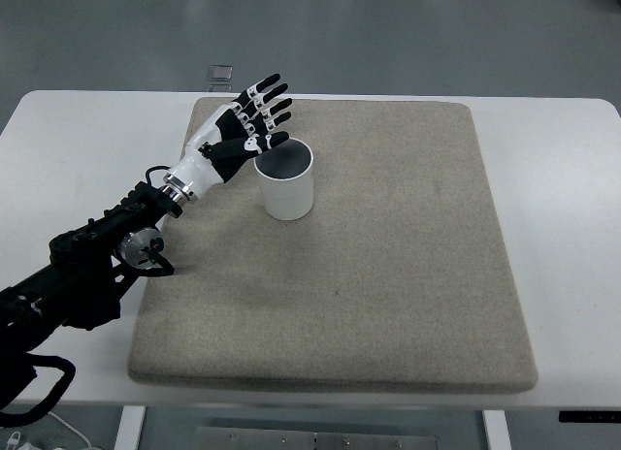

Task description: Flip white cup upright

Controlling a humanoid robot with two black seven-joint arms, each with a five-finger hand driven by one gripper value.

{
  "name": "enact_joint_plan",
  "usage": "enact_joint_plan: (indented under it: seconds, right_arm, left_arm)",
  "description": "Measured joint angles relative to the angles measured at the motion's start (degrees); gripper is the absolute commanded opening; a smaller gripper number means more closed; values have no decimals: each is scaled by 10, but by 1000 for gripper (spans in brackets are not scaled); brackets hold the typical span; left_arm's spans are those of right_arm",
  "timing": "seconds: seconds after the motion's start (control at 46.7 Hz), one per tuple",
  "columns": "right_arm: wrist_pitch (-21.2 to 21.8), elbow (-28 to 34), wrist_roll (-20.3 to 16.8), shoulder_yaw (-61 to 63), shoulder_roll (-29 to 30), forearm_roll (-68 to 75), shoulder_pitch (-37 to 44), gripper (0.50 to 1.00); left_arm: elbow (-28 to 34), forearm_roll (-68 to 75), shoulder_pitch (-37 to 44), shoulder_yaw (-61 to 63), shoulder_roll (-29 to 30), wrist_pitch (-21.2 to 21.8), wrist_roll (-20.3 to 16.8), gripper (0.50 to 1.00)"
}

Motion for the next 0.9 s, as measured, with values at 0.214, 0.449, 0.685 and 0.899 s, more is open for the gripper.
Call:
enact_joint_plan:
  seconds: [0.214, 0.449, 0.685, 0.899]
  right_arm:
    - [0, 0, 0, 0, 0, 0, 0, 930]
    - [0, 0, 0, 0, 0, 0, 0, 930]
    - [0, 0, 0, 0, 0, 0, 0, 930]
    - [0, 0, 0, 1, 0, 0, 0, 930]
  left_arm:
    - [0, -14, -19, -3, 10, 0, 0, 990]
    - [6, -64, -61, -1, 27, 5, 0, 990]
    - [10, -94, -77, -3, 29, 44, 0, 990]
    - [11, -168, -79, -2, 29, 56, 41, 990]
